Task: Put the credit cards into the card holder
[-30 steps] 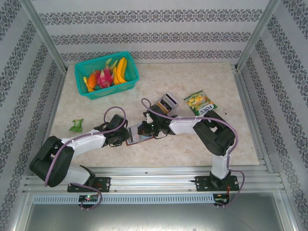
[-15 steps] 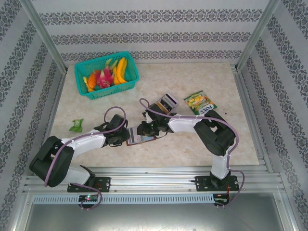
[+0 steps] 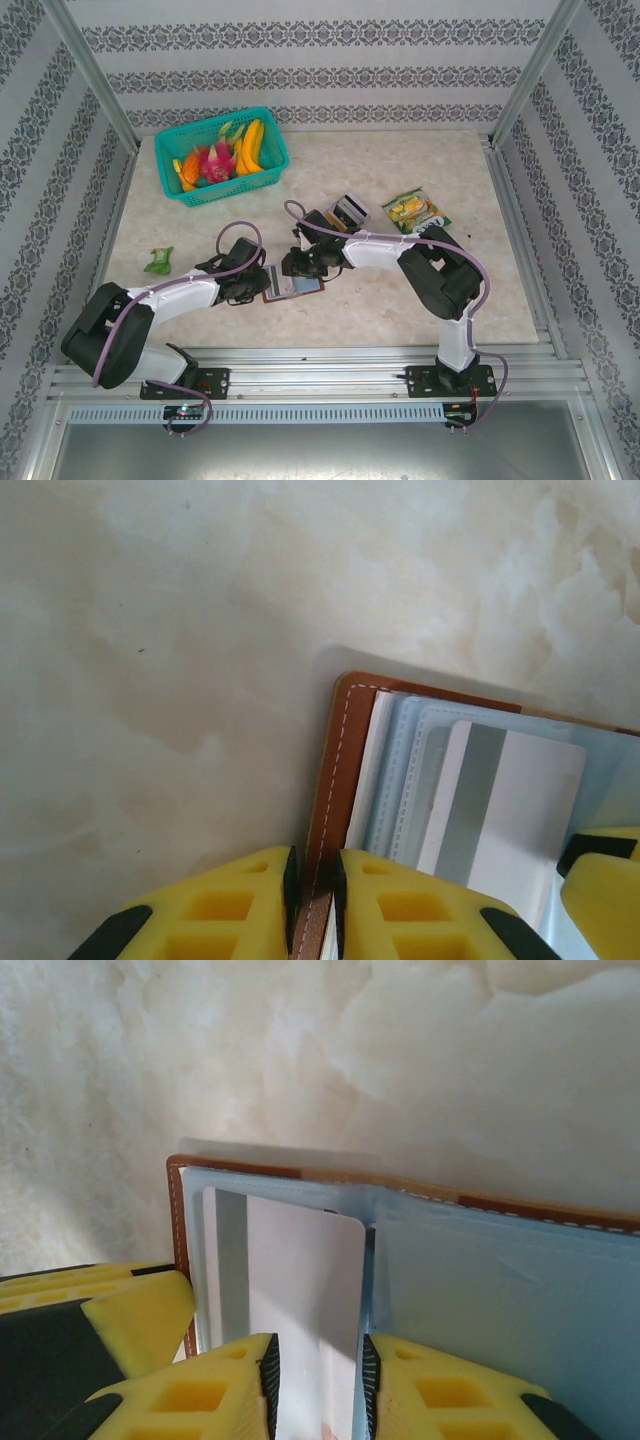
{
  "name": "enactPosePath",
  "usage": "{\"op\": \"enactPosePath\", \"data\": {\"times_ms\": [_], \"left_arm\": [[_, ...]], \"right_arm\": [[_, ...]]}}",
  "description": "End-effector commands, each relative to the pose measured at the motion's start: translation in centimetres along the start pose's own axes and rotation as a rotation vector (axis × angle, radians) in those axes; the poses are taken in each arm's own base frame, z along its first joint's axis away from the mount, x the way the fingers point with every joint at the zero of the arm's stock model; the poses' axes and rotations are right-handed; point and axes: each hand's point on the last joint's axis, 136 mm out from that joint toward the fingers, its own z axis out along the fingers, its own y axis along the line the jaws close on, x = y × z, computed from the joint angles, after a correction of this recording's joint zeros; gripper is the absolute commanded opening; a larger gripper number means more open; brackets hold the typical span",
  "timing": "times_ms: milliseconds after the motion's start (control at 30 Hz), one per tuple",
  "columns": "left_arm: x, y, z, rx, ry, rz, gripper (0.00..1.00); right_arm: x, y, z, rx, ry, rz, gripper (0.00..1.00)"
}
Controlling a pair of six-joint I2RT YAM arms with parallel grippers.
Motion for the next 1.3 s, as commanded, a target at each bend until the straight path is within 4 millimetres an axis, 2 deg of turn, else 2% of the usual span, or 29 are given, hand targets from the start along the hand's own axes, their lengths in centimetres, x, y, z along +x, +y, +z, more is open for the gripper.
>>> {"op": "enactPosePath", "data": {"times_ms": [0,300,400,500,600,733,867,1067,1267], "left_arm": [[-0.2,-0.4,-0.1,0.018,-0.007,0.016,0.21],[-0.3,-0.7,0.0,0.035,-0.009,0.022,0.20],[-0.3,-0.7,-0.1,0.034,-0.009,0.022,0.20],[-0.2,-0.4,0.0,0.028,-0.013,0.014,0.20],[-0.3,-0.4,0.0,0.025,-0.012,0.015,0.20],[-0.3,-0.4,0.0,0.028,-0.013,0.016,0.20],[-0.2,-0.4,0.0,0.025,-0.009,0.021,0.20],[-0.3,-0.3,-0.1,0.024,-0.012,0.016,0.20],[-0.2,-0.3,0.0,0.025,-0.009,0.013,0.20]], "right_arm": [[0.1,0.5,0.6,0.013,0.008,-0.036,0.29],[0.1,3.0,1.2,-0.035,0.027,-0.076,0.29],[-0.4,1.6,0.2,0.053,-0.024,-0.073,0.29],[-0.8,1.4,-0.9,0.080,-0.062,-0.081,0.32],[-0.8,-0.1,-0.9,0.163,-0.049,-0.085,0.33],[-0.7,-1.0,-0.6,0.186,-0.047,-0.075,0.35],[-0.7,-0.9,-0.5,0.185,-0.037,-0.085,0.35],[-0.8,2.0,-2.1,0.120,-0.066,-0.134,0.38],[-1.4,-0.2,-2.2,0.214,-0.073,-0.118,0.38]]}}
